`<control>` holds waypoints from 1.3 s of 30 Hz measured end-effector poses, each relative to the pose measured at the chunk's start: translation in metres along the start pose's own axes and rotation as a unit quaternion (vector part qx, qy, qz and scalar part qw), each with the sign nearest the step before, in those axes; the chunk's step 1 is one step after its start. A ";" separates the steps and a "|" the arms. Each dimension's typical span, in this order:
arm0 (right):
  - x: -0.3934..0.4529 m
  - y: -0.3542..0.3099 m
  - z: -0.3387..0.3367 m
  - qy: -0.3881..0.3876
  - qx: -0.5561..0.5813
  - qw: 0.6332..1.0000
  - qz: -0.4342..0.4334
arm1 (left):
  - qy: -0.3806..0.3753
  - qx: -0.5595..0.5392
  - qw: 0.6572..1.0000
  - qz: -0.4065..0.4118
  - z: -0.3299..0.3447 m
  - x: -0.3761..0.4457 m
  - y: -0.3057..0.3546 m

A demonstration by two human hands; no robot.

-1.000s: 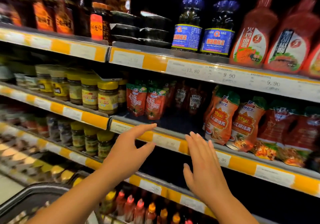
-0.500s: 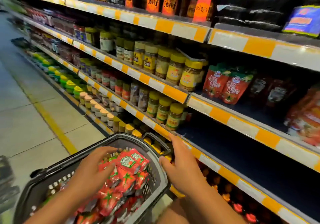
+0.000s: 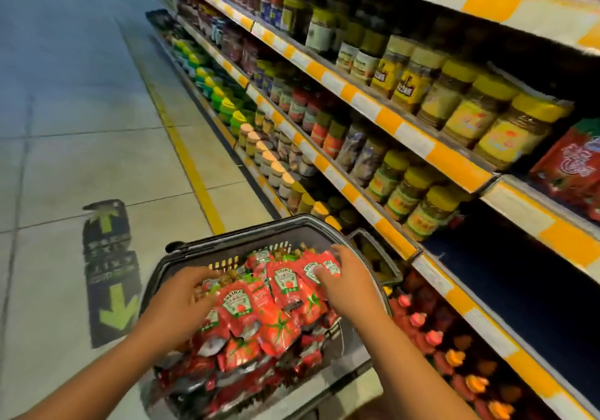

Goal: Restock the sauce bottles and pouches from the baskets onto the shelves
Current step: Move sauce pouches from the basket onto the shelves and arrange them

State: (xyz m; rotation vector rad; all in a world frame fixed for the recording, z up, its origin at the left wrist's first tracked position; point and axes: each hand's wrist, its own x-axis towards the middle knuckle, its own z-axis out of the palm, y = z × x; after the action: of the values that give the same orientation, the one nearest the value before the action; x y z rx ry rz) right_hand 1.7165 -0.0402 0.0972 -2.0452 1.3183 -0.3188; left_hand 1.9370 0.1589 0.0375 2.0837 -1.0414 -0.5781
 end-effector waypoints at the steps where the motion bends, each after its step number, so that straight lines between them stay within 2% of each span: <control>1: 0.008 0.001 0.006 0.000 -0.007 1.000 0.009 | -0.001 0.007 1.000 -0.011 0.001 0.000 -0.005; 6: 0.041 0.017 0.030 -0.001 -0.072 0.996 0.047 | 0.004 0.046 0.997 -0.058 0.010 -0.002 -0.025; 10: 0.049 0.044 0.043 0.011 -0.115 0.992 0.042 | 0.014 0.064 0.993 -0.095 0.020 0.001 -0.030; 14: 0.056 0.059 0.052 -0.003 -0.079 0.995 0.054 | 0.004 0.083 0.991 -0.105 0.035 0.009 -0.020; 18: 0.065 0.065 0.053 -0.024 -0.098 0.994 0.050 | -0.043 0.174 0.976 -0.125 0.050 0.020 -0.004; 21: 0.071 0.072 0.053 -0.013 -0.163 0.985 0.058 | -0.048 0.226 0.965 -0.121 0.060 0.026 0.003; 25: 0.075 0.072 0.053 -0.005 -0.182 0.981 0.070 | -0.003 0.157 0.980 -0.123 0.074 0.029 0.008; 30: 0.076 0.072 0.054 -0.003 -0.164 0.985 0.060 | 0.025 0.068 0.994 -0.076 0.082 0.028 0.014; 35: 0.072 0.070 0.053 -0.001 -0.150 0.988 0.043 | 0.030 0.026 0.999 -0.010 0.094 0.019 0.033; 39: 0.069 0.066 0.052 -0.016 -0.157 0.987 0.030 | 0.035 0.015 0.999 0.006 0.106 0.008 0.047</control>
State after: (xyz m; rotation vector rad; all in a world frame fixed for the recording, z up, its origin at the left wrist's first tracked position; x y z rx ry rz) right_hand 1.7292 -0.0969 0.0049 -2.2493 1.4830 -0.0518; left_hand 1.8488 0.0899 0.0056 2.1080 -1.0278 -0.4835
